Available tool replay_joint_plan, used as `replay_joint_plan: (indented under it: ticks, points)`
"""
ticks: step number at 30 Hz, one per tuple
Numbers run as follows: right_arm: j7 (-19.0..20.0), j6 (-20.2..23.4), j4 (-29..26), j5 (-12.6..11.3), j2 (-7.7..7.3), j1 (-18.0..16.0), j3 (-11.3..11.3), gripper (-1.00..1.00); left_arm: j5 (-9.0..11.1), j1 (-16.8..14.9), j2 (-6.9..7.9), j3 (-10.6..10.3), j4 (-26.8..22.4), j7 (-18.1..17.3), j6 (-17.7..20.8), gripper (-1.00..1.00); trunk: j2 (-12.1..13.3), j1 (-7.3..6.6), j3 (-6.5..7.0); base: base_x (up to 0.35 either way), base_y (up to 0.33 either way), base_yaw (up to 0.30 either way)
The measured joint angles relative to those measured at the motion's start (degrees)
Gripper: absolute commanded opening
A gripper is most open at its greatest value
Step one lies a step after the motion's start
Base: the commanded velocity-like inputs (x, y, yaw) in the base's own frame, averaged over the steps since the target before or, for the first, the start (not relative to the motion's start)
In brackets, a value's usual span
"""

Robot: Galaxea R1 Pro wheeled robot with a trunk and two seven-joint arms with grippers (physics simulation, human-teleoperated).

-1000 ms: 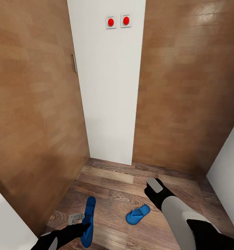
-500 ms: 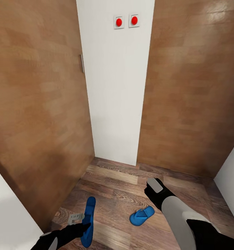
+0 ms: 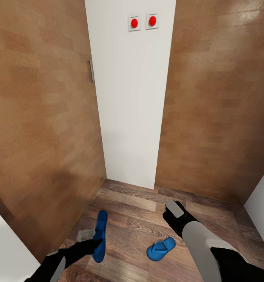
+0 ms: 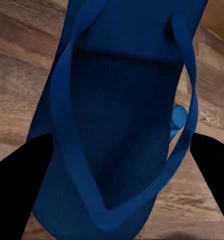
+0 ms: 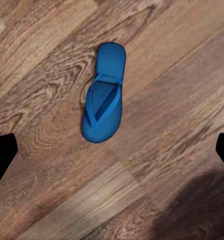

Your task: In the bedroom, move the book from the bed onto either nightstand, and place the two sandals side by side next to the bed.

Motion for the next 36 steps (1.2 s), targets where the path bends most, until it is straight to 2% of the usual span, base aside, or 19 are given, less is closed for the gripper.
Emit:
replay_joint_plan:
  ticks: [2, 7, 10, 22, 36]
  points:
    - [0.0, 0.0, 0.0, 0.0, -0.01, 0.0, 0.0, 1.00, -0.1, 0.0, -0.18, 0.0, -3.4, -0.1, 1.4, -1.00, 0.0, 0.00, 0.00, 0.004, 0.000, 0.000]
    - [0.0, 0.0, 0.0, 0.0, 0.00, 0.0, 0.0, 1.00, 0.0, 0.0, -1.02, -0.1, -14.9, -0.2, 8.0, -1.00, 0.0, 0.00, 0.00, 0.001, 0.000, 0.000]
    - [0.0, 0.0, 0.0, 0.0, -0.02, 0.0, 0.0, 1.00, -0.1, 0.0, -1.20, -0.1, -18.1, -0.3, 9.6, -1.00, 0.0, 0.00, -0.01, 0.000, 0.000, 0.000]
    - [0.0, 0.0, 0.0, 0.0, -0.03, 0.0, 0.0, 1.00, -0.2, 0.0, -1.98, -0.1, -21.6, -0.2, 10.5, -1.00, 0.0, 0.00, -0.01, 0.000, 0.000, 0.000]
    - [0.0, 0.0, 0.0, 0.0, -0.03, 0.1, 0.1, 1.00, -0.3, 0.0, -2.08, -0.1, -21.8, -0.1, 10.4, -1.00, 0.0, -0.02, -0.01, 0.089, 0.000, 0.000]
